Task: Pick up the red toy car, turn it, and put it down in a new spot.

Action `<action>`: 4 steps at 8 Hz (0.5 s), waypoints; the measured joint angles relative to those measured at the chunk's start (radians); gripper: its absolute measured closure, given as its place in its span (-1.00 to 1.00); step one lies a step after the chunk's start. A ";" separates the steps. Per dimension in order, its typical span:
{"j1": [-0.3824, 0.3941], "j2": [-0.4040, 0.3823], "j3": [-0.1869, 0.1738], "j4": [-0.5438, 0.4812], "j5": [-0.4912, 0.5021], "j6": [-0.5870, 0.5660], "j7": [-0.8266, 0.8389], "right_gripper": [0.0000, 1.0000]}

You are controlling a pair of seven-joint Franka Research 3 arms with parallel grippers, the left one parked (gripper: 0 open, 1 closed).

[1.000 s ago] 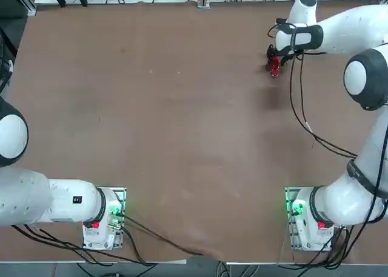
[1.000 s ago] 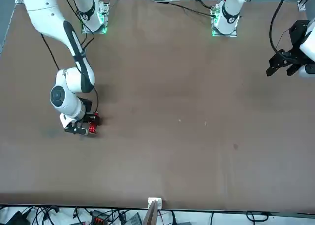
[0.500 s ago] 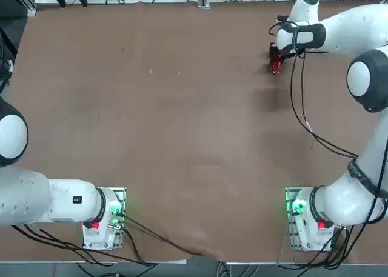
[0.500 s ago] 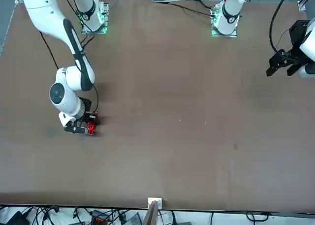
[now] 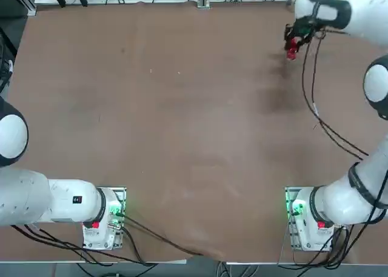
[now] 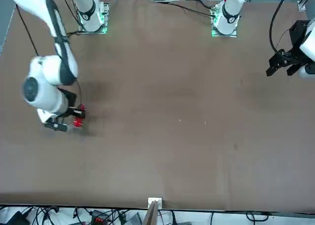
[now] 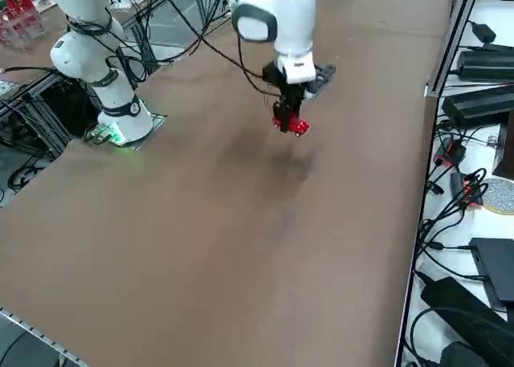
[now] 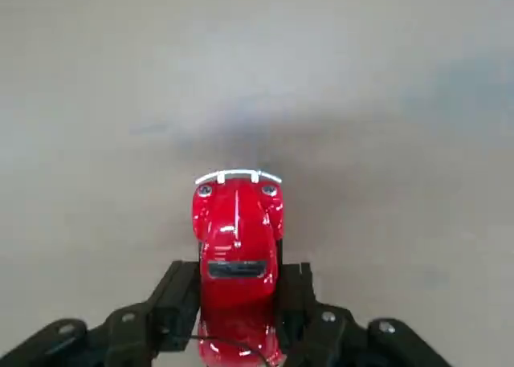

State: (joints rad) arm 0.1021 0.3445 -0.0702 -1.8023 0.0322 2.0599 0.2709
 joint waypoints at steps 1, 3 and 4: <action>-0.036 -0.024 -0.004 0.053 0.000 -0.120 0.034 -0.03; -0.125 -0.034 -0.010 0.139 0.000 -0.301 0.140 -0.03; -0.182 -0.027 -0.011 0.147 0.000 -0.294 0.206 -0.03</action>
State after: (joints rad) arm -0.0803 0.3172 -0.0809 -1.6558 0.0322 1.7655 0.4767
